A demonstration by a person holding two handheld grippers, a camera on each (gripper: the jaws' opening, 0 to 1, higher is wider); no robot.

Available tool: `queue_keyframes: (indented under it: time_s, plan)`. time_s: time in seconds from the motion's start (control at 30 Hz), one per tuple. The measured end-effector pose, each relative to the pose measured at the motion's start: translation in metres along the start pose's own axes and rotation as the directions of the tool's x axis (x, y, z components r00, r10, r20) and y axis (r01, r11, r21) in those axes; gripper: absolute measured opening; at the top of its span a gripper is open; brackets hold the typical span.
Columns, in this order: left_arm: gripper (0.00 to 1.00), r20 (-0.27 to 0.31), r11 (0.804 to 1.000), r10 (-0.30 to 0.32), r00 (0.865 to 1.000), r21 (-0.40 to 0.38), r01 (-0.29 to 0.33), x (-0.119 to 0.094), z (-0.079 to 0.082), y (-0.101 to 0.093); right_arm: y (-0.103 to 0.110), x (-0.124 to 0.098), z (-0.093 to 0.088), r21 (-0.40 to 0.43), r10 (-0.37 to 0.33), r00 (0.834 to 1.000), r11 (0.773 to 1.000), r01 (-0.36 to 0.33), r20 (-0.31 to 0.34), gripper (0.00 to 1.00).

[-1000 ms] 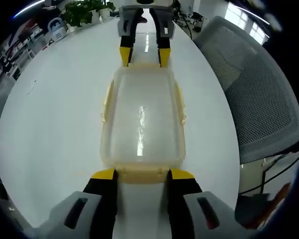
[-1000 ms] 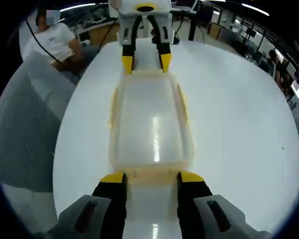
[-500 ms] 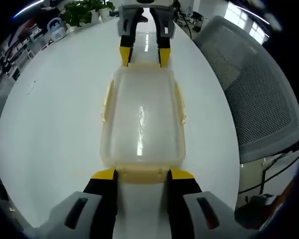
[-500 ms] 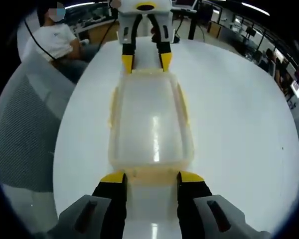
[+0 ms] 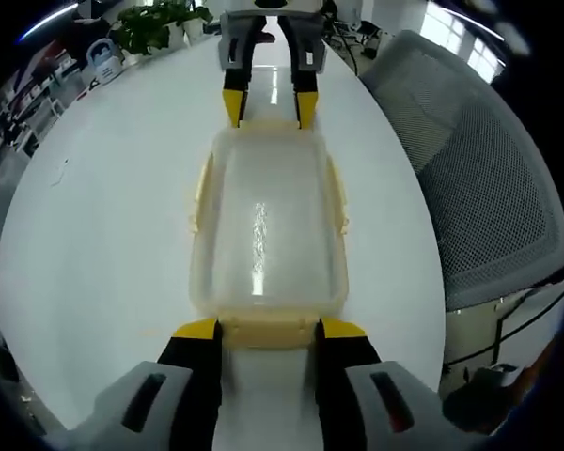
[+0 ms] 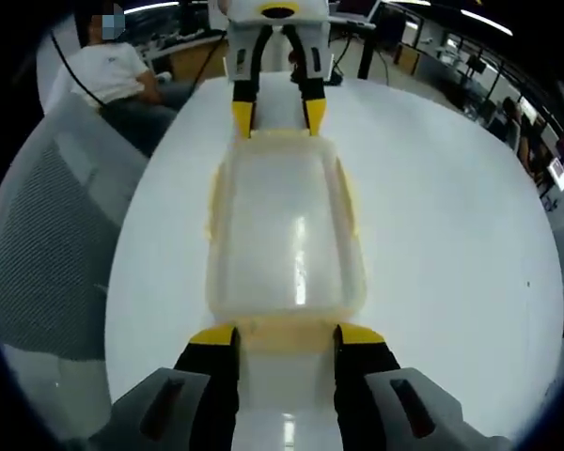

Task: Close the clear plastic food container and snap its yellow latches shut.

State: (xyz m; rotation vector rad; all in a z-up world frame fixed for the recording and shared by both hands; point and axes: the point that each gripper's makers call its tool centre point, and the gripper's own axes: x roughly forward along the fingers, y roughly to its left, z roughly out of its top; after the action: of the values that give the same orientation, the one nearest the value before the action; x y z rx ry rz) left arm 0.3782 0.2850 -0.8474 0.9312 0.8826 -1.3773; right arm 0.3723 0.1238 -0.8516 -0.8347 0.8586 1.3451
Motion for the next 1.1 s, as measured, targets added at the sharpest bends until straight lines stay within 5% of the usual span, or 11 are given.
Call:
queue_keyframes:
  time_s: [1.1]
  plan:
    - [0.38, -0.021, 0.999, 0.036, 0.999, 0.017, -0.035, -0.048, 0.020, 0.006, -0.003, -0.050, 0.028, -0.014, -0.013, 1.000, 1.000, 0.013, 0.025, 0.38]
